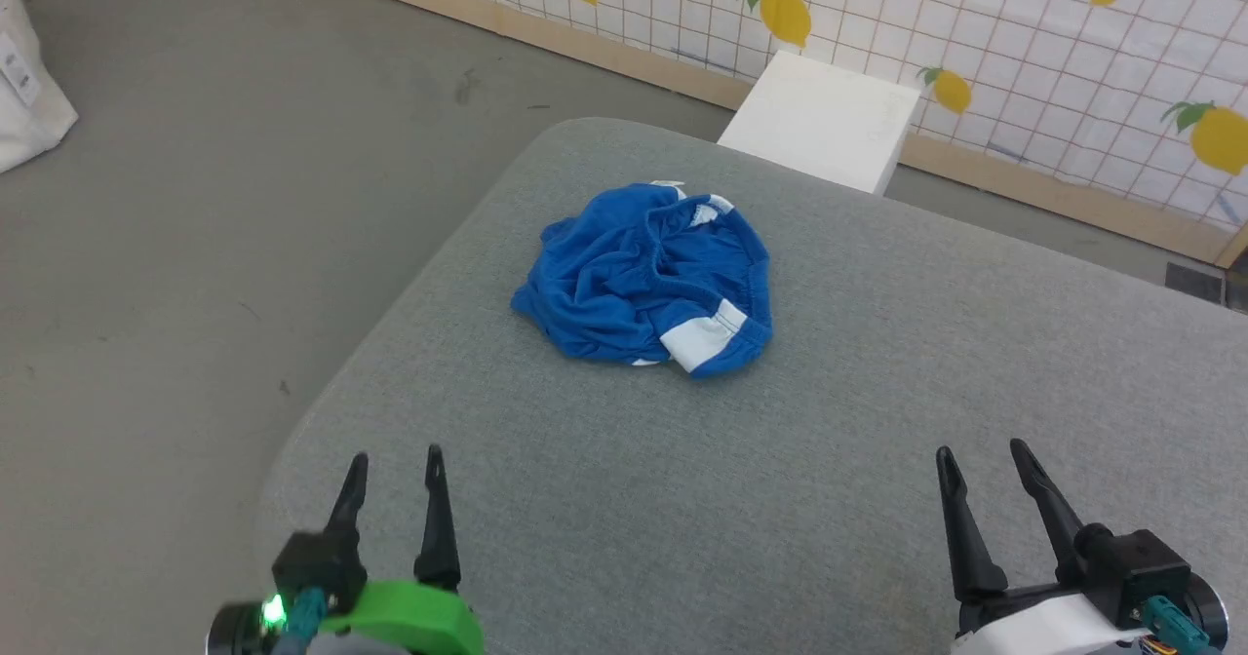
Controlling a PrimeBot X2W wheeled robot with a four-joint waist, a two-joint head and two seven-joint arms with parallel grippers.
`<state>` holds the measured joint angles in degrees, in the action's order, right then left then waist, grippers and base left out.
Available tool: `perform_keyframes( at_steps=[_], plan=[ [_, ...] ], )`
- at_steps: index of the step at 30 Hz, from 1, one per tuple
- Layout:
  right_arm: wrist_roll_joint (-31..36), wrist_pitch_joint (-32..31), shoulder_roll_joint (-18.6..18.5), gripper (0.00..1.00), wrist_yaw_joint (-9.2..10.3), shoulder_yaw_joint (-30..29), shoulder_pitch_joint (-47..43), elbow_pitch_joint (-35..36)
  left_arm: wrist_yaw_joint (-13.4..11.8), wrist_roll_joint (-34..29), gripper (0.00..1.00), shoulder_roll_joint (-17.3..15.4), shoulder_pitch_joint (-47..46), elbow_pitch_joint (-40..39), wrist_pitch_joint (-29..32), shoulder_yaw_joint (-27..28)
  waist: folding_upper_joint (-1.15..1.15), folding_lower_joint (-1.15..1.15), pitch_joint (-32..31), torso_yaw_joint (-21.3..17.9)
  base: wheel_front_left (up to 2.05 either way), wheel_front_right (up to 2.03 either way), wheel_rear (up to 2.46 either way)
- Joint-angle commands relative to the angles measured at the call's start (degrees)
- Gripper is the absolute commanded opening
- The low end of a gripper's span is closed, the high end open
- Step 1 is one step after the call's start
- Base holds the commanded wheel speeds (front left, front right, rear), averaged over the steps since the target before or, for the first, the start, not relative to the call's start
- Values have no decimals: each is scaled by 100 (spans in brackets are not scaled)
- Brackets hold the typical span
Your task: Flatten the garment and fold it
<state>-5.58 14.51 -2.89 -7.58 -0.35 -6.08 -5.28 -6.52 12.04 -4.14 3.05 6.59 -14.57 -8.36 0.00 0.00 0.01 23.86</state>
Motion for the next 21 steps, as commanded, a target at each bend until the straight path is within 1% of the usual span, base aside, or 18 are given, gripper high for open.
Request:
perform_keyframes(
  at_steps=[1, 4, 6, 8, 11, 13, 16, 18, 21],
  plan=[
    [19, -26, 2, 100, 9, 10, 25, 52, 101, -46, 100, -88, -276, 77, -1, -33, 0, 0, 60, -59, 0, 0, 0],
    [67, -74, 2, 100, 9, 19, 99, 125, 336, 90, 100, -203, -809, 341, 353, -44, 0, 0, 189, -171, 0, 0, 0],
    [122, -108, 2, 100, 9, 18, 165, 201, 483, 281, 100, -248, -1270, 560, 699, 15, 0, 0, 318, -281, 0, 0, 0],
    [176, -160, 2, 100, 9, 9, 227, 295, 686, 437, 100, -329, -1790, 754, 1023, 32, 0, 0, 471, -419, 0, 0, 0],
    [282, -253, 2, 100, 9, -33, 360, 476, 953, 817, 100, -436, -2658, 1125, 1762, 128, 0, 0, 814, -675, 0, 0, 0],
    [329, -317, 2, 100, 9, -65, 455, 569, 1064, 955, 100, -594, -3197, 1481, 2517, 82, 0, 0, 1025, -854, 0, 0, 0],
    [367, -395, 2, 100, 9, -129, 591, 708, 1119, 1294, 100, -706, -3965, 1925, 3708, 123, 0, 0, 1357, -1115, 0, 0, 0],
    [391, -423, 2, 100, 9, -161, 679, 793, 1137, 1490, 100, -780, -4374, 2114, 4369, 157, 0, 0, 1575, -1285, 0, 0, 0],
    [425, -455, 2, 100, 9, -194, 770, 885, 1069, 1607, 100, -881, -4814, 2225, 5043, 172, 0, 0, 1878, -1489, 0, 0, 0]
  ],
)
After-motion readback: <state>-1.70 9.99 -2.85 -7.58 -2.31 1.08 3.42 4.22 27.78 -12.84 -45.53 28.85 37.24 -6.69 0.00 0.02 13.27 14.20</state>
